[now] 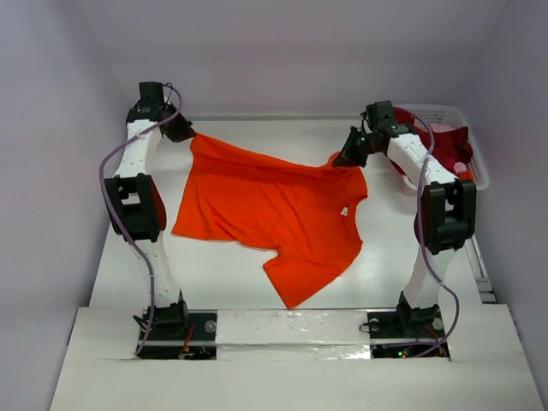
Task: Fold and stack the t-shirts
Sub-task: Fold the flattened tshirt in 1/3 of the way
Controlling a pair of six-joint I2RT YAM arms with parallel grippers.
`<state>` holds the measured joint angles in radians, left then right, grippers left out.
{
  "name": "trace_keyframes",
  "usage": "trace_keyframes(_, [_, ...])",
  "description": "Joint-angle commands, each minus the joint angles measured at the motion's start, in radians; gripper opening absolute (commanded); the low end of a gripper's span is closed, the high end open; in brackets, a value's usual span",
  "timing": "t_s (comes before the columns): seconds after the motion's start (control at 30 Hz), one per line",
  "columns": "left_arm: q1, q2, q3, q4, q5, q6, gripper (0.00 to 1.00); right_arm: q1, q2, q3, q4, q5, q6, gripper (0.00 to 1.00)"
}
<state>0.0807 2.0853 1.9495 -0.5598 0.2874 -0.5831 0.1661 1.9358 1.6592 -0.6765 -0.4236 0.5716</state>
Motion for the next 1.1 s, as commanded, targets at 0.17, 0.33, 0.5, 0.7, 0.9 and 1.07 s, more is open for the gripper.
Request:
trace_keyframes(0.17, [-0.016, -0.096, -0.038, 0.008, 0.002, 0.017, 0.0, 0.019, -0.081, -0.021, 0.025, -0.01, -0.019, 0.0])
trace_keyframes(0.33, [-0.016, -0.094, -0.05, 0.0, -0.014, 0.02, 0.0, 0.029, -0.1, -0.045, 0.026, -0.023, -0.016, 0.0])
trace_keyframes(0.5, [-0.016, -0.094, -0.055, -0.015, -0.031, 0.019, 0.0, 0.038, -0.113, -0.081, 0.032, -0.023, -0.009, 0.0])
trace_keyframes(0.7, [-0.016, -0.142, -0.121, -0.012, -0.07, 0.017, 0.0, 0.038, -0.129, -0.136, 0.046, -0.003, -0.012, 0.0])
trace_keyframes(0.9, [-0.016, -0.16, -0.178, -0.022, -0.077, 0.023, 0.0, 0.038, -0.126, -0.153, 0.054, -0.018, -0.007, 0.0])
trace_keyframes(1.07, [-0.016, -0.177, -0.192, -0.031, -0.086, 0.028, 0.0, 0.038, -0.139, -0.148, 0.041, -0.003, -0.001, 0.0])
